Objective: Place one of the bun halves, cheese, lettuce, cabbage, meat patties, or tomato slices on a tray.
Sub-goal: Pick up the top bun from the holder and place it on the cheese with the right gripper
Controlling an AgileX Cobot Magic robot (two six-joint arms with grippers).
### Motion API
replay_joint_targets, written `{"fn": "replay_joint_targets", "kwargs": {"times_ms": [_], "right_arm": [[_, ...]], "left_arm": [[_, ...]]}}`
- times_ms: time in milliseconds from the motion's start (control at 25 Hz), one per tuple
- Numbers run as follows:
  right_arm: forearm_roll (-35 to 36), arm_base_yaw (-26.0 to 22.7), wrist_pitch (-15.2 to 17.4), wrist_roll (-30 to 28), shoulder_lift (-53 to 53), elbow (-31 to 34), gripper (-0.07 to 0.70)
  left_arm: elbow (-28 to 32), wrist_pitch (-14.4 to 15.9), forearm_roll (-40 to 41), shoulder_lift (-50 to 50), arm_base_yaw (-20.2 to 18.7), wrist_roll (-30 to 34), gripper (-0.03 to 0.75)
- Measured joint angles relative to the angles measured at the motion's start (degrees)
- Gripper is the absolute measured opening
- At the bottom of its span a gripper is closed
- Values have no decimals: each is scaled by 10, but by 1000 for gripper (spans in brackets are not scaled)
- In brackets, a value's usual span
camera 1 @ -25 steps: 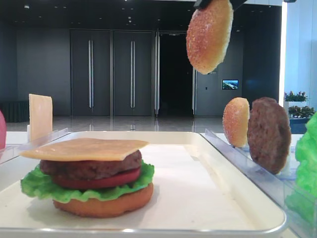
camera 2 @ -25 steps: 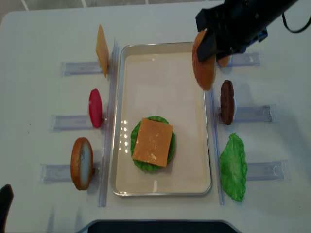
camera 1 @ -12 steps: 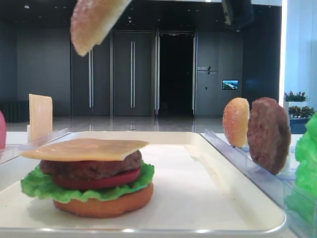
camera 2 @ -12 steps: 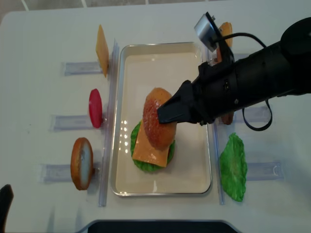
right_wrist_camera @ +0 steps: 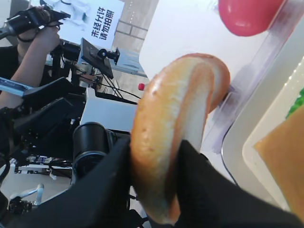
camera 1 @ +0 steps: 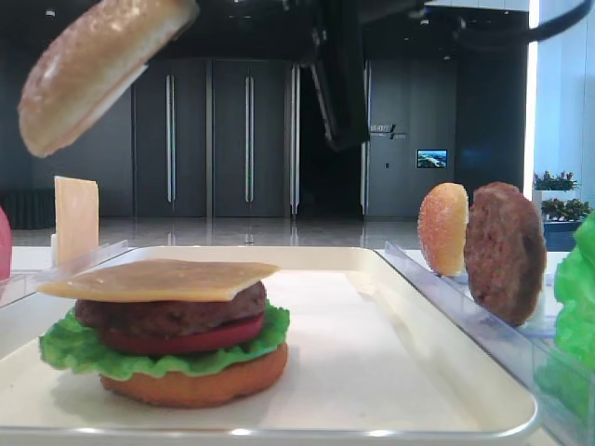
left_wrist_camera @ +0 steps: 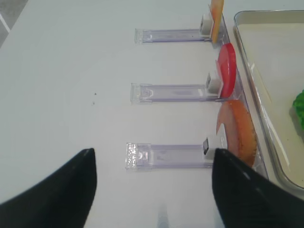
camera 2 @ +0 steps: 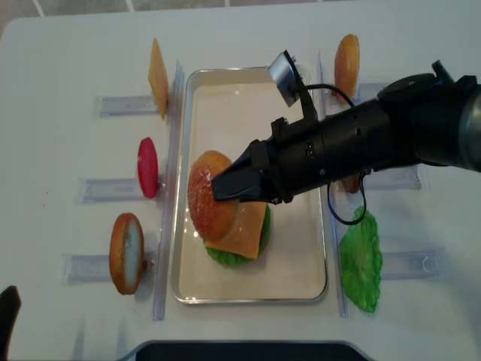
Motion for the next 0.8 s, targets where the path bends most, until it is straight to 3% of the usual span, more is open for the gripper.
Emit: {"fn": "replay_joint_targets", "kwargs": {"times_ms": [440, 800], "right_arm": [[9, -8, 17, -17, 79, 4, 240], [9, -25, 19, -22, 85, 4, 240]], "left_arm": [[0, 0, 0, 0, 0, 0, 578], [0, 0, 0, 0, 0, 0, 578]]}}
